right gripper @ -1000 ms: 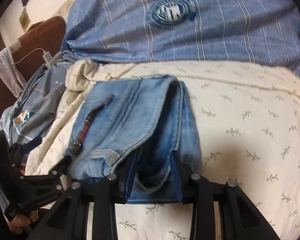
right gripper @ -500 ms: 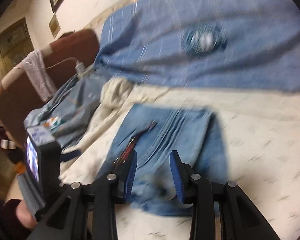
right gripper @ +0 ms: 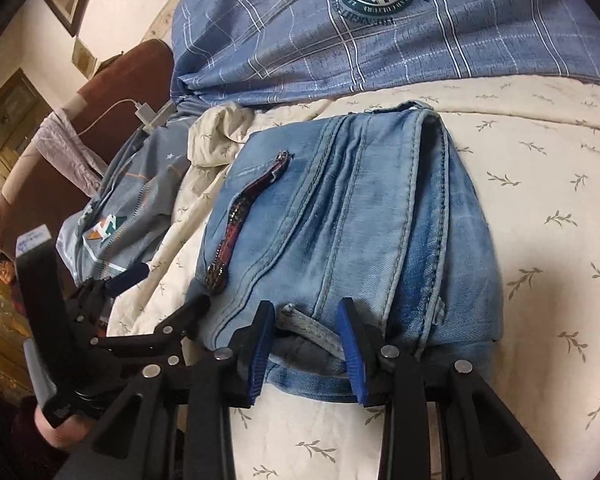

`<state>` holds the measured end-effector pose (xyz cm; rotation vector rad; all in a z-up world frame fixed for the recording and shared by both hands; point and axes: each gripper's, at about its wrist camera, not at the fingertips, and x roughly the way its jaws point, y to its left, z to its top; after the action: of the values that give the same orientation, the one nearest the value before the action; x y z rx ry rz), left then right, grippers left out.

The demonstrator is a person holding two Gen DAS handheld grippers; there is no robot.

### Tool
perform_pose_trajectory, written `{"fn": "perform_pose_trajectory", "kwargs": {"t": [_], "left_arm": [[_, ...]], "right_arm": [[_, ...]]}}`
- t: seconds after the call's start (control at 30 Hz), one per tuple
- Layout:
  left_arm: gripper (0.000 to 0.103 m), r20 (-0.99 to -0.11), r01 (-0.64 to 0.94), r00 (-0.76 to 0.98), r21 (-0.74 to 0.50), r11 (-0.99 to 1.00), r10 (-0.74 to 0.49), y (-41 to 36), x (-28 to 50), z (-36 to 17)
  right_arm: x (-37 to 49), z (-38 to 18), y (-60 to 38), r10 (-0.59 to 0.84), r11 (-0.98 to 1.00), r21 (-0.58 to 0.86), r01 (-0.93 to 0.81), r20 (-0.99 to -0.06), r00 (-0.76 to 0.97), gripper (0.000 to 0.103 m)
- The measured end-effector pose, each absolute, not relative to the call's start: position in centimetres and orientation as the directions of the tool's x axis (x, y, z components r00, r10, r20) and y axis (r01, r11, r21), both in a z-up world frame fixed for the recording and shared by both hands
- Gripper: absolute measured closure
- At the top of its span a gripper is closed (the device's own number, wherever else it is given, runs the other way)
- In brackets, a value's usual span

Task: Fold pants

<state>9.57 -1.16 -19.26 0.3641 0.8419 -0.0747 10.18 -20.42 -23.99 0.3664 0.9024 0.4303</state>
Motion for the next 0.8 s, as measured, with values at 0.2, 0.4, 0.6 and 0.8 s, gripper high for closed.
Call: {"fn": "perform_pose_trajectory", "kwargs": {"t": [0.2,0.4,0.6,0.8], "left_arm": [[0.009,-0.744,0.205,0.665,0.275,0.939,0.073,-1.1,9.6,-19.3],[0.009,-0.730,0.200,0.680,0.276,0.940,0.070,-1.0,9.1,-18.8],[0.009,-0.671,0.183,0.741,0.262,0.947,0.043,-0.1,6.8,-15.4],[0.009,-0.552,0.151,0.834,0.259,0.954,0.018,0.0,3.2,-9.7]], "right_arm": [[9.9,-23.9,-20.4,0.492,0.863,0.458,-0.210,-0.674,0.551,0.066],[9.2,-23.7,-20.1,0.468,0.878,0.433,-0.205,-0.683,0.561,0.066],[6.8,-20.0,-20.7,0.461,0.881,0.416,-0.225,-0.650,0.603,0.065],[3.0,-14.8,-22.0,0.379,0.918,0.332,-0.218,-0.571,0.728,0.038]]}}
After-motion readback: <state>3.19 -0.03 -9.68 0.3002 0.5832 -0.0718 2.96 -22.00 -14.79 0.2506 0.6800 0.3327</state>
